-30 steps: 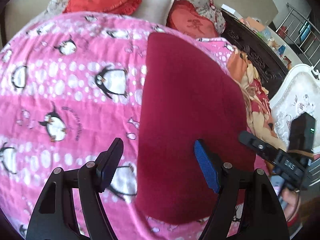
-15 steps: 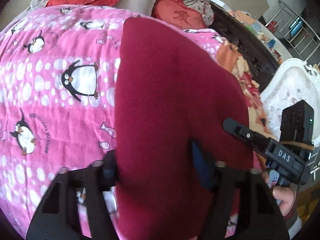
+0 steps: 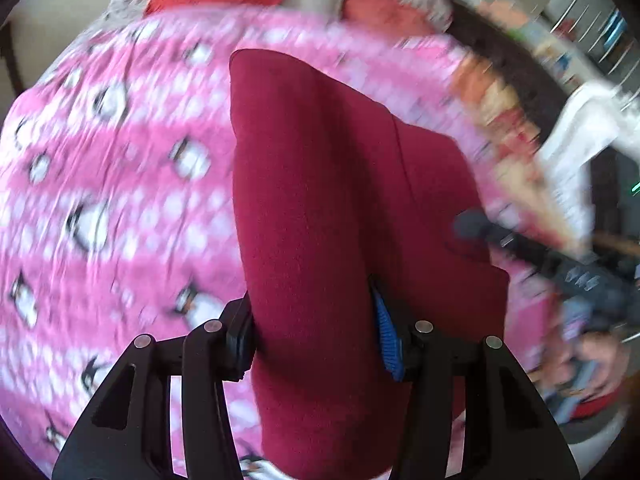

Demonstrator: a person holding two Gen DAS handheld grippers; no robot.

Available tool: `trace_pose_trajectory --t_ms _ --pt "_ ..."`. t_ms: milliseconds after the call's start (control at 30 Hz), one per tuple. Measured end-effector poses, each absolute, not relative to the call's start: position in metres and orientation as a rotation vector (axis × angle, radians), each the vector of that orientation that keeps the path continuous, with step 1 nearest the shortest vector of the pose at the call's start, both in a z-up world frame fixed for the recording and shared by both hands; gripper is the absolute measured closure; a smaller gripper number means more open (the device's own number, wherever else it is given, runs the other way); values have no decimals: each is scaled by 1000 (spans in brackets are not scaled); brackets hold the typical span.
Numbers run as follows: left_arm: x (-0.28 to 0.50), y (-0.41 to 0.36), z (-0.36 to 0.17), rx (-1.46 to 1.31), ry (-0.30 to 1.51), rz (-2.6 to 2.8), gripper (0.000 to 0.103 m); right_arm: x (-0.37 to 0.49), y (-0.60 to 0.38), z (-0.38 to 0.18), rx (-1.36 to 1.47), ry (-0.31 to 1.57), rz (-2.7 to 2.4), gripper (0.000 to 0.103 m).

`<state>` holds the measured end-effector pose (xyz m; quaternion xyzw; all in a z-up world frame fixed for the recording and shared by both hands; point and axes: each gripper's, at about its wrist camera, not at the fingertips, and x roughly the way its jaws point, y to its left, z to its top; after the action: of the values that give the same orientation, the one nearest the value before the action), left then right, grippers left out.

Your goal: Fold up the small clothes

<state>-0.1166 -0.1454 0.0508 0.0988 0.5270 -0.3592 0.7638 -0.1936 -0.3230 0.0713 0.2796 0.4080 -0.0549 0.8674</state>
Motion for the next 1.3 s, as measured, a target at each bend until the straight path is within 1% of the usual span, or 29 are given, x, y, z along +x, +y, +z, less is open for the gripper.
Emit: trace_pose_trajectory --t_ms 33,67,100,133,267,333,400,433,533,600,733,833,867,900,967,1100,1300 --pt "-118 -143 39 246 1156 -746 48 -195 -317 70 499 880 -184 55" --pt "-120 -137 36 239 1127 -706 41 -199 -313 74 449 876 -220 55" --pt "-121 -130 39 213 1103 -694 39 -203 -310 81 418 861 -231 55" --pt "-123 -125 44 196 1087 -686 39 -211 -304 95 393 821 -200 55" --pt "-128 -116 57 220 1018 -641 39 -218 -276 119 362 767 -75 64" --pt "-131 -112 57 233 996 -630 39 -214 -254 117 316 772 -21 67" --pt "-136 -107 57 233 983 -622 39 -209 -236 104 240 807 -46 75" --pt "-138 -106 56 231 977 -617 39 -207 -232 93 219 836 -70 76" --pt "-141 -109 58 224 949 -610 39 -202 -236 52 172 936 -155 75" --pt "-145 -111 61 233 912 -597 39 -206 -241 40 204 933 -156 75" --pt "-155 -110 72 263 849 -567 39 -217 -244 59 252 895 -160 75" --pt "-160 -104 80 233 826 -565 39 -226 -241 79 280 844 -164 71" --pt "-161 -102 82 220 824 -564 39 -230 -237 86 277 820 -171 67" --pt "-163 -99 85 212 819 -556 39 -232 -234 91 268 803 -180 61" --pt "-165 -97 89 209 818 -547 39 -240 -224 107 243 762 -210 56" --pt "-169 -93 95 202 813 -539 39 -240 -211 118 194 752 -262 56" --pt "-180 -90 105 222 759 -534 39 -243 -211 114 249 771 -276 56"
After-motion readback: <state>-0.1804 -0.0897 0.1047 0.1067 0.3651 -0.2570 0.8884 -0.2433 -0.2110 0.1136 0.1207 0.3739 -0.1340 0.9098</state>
